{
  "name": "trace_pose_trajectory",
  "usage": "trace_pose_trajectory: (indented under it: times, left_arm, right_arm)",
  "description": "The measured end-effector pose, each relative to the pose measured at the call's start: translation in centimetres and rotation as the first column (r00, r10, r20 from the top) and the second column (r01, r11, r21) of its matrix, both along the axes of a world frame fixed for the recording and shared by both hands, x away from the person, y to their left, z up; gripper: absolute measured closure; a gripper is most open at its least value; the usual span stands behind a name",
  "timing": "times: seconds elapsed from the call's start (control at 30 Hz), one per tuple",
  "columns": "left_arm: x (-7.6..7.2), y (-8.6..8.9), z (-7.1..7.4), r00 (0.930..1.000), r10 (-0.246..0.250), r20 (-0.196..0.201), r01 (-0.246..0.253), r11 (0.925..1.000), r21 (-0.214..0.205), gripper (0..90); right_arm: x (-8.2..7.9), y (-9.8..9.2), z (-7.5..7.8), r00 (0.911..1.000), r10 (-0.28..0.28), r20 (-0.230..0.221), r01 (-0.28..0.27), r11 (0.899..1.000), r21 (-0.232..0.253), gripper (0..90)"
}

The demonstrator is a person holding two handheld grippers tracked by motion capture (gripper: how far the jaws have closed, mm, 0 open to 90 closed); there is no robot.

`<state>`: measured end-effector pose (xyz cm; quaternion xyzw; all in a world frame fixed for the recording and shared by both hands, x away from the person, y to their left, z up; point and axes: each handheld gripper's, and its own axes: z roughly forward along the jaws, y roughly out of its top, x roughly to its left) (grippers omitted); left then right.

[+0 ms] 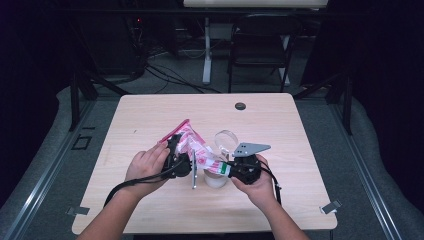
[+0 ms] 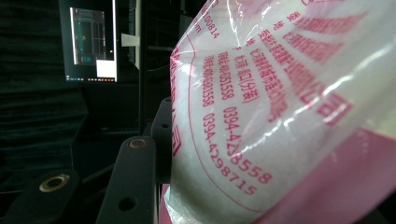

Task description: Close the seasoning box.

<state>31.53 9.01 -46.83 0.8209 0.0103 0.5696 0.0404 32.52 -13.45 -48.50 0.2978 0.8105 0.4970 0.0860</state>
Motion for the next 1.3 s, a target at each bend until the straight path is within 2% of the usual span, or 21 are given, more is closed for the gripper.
trace_pose_trajectory:
  times: [0.17,0.23,0.43,0.57,1.03,1.3]
  left_arm:
    - [0.00,-0.11,0.09,0.9999,-0.006,0.009,0.006,0.9999,0.009,61.4]
    - [-0.05,-0.25,0.19,0.9998,-0.002,0.018,0.001,0.9996,0.026,61.5]
    - [-0.05,-0.38,0.26,0.9996,-0.010,0.025,0.009,0.9995,0.029,61.5]
    - [-0.14,-0.51,0.41,0.9994,-0.010,0.032,0.008,0.9987,0.050,61.5]
    - [-0.27,-0.66,0.67,0.9987,-0.026,0.044,0.023,0.9975,0.067,61.7]
    - [-0.48,-0.68,0.73,0.9973,-0.037,0.064,0.032,0.9966,0.076,62.0]
  right_arm:
    - [0.01,-0.05,0.05,1.0000,0.001,-0.002,-0.001,1.000,0.001,90.0]
    - [0.03,-0.07,0.02,1.0000,-0.001,-0.003,0.001,1.000,-0.002,90.0]
    - [0.09,-0.13,0.00,1.0000,-0.001,-0.007,0.001,1.000,0.003,90.0]
    - [0.12,-0.20,0.04,0.9999,0.001,-0.010,-0.001,1.000,0.005,90.0]
    - [0.27,-0.40,-0.11,0.9999,0.009,-0.014,-0.008,1.000,0.013,90.0]
    - [0.32,-0.46,-0.16,0.9996,0.012,-0.025,-0.011,1.000,0.022,90.0]
